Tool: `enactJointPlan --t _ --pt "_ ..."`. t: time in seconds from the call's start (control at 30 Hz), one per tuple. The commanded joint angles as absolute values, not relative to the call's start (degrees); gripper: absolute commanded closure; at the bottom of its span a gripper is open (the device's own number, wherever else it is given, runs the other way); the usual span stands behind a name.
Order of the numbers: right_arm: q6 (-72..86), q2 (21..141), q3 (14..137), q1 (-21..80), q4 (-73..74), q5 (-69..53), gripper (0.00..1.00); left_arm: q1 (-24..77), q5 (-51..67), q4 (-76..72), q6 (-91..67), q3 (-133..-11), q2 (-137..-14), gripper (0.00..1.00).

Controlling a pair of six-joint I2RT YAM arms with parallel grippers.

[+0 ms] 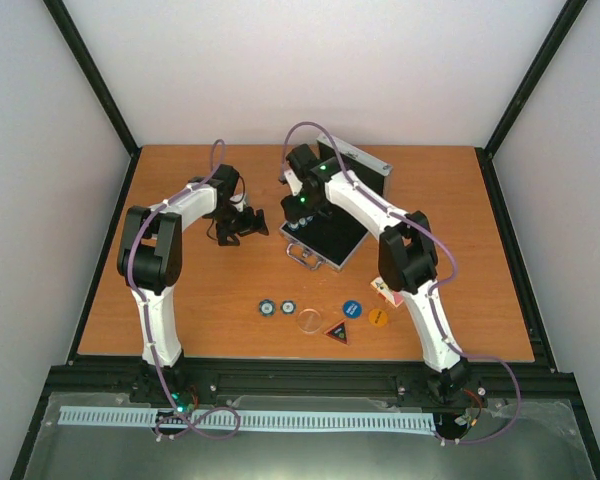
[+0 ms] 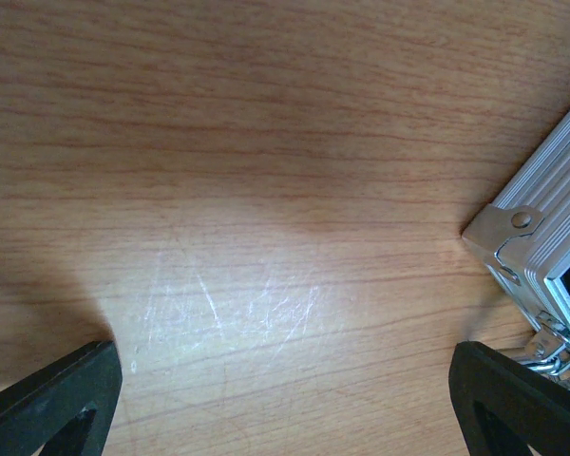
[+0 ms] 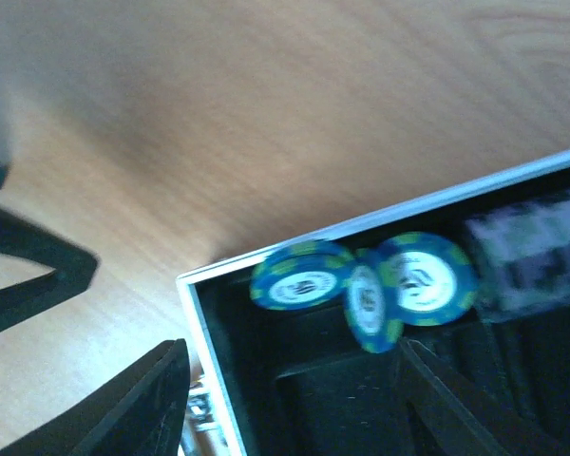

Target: Pack up texas hold em set

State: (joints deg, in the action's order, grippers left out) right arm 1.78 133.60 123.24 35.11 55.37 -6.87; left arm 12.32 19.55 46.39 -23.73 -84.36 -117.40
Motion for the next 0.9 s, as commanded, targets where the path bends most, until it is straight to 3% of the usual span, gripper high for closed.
enactJointPlan --t 0.0,0.27,0.87 --pt "3.08 132.09 122.44 36.74 56.43 -11.91 0.38 11.66 16.84 47.21 -23.05 -82.91 -119.53 0.02" --pt "4.91 135.19 122.93 36.76 56.35 -15.96 0.37 11.63 16.47 47.02 -23.03 -82.37 -118.82 0.02" --pt "6.07 139.76 126.43 36.73 55.38 -10.58 0.37 11.65 16.29 47.11 -23.03 -82.56 -117.95 0.02"
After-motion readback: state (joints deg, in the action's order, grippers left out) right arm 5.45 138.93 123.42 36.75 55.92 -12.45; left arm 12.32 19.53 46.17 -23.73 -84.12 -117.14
